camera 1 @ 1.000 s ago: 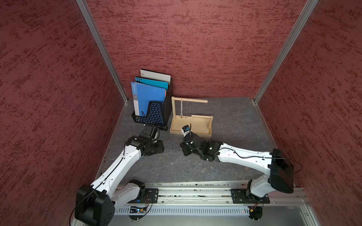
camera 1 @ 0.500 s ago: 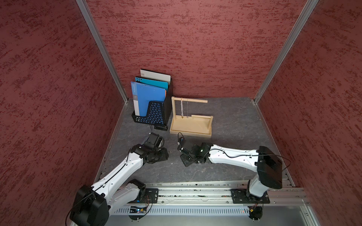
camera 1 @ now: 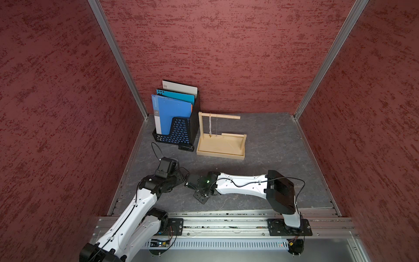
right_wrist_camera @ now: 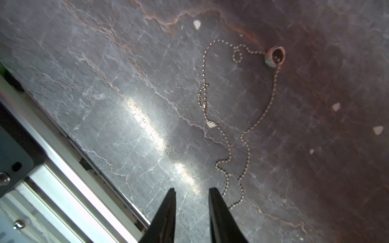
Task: Hang the necklace on the jewelry display stand
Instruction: Pick up the necklace from the center of the board.
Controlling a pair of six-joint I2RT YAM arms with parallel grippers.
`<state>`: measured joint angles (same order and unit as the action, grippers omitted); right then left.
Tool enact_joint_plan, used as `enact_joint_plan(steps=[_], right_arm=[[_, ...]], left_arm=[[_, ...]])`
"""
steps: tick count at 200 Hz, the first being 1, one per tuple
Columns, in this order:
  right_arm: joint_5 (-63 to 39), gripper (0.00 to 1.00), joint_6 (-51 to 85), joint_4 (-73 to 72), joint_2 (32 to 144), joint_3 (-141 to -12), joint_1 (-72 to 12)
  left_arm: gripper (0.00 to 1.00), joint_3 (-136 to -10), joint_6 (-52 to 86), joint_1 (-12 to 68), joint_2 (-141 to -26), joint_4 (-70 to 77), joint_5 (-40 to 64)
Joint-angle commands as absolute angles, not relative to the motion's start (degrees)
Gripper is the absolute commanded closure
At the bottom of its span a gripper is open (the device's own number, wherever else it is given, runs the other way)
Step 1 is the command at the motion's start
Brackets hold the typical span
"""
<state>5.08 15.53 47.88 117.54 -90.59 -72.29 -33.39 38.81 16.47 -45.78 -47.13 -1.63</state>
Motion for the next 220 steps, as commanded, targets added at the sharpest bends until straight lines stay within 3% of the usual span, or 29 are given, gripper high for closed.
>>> enact_joint_plan(steps=[1,44,90,113,158,220], right_arm=[[6.0,0.71,12.8,51.0,121.0,-93.7,-72.1],[10.1,0.71,14.4,52.2,122.8,-94.7,-71.1],[6.4,0.71,13.7,53.6,124.9,-95.6,-70.1],[4.2,0.77,13.3,55.0,126.4,-96.1,-69.5],[1.8,1.00,12.2,54.9,126.3,-96.1,-69.4],[9.3,1.00,11.5,52.9,115.5,-93.7,-69.2]], left_arm=[[0.44,-33.1,40.5,15.4,-44.4,-48.1,-3.2],[0.44,-33.1,40.2,15.2,-45.5,-47.6,-3.0],[0.44,-32.7,40.7,15.4,-44.1,-48.2,-2.9],[0.44,-33.0,40.3,15.4,-44.4,-48.2,-3.0],[0.43,-33.1,40.3,15.3,-43.7,-48.5,-3.6],[0.42,-31.6,37.5,15.3,-41.3,-44.6,-2.7]])
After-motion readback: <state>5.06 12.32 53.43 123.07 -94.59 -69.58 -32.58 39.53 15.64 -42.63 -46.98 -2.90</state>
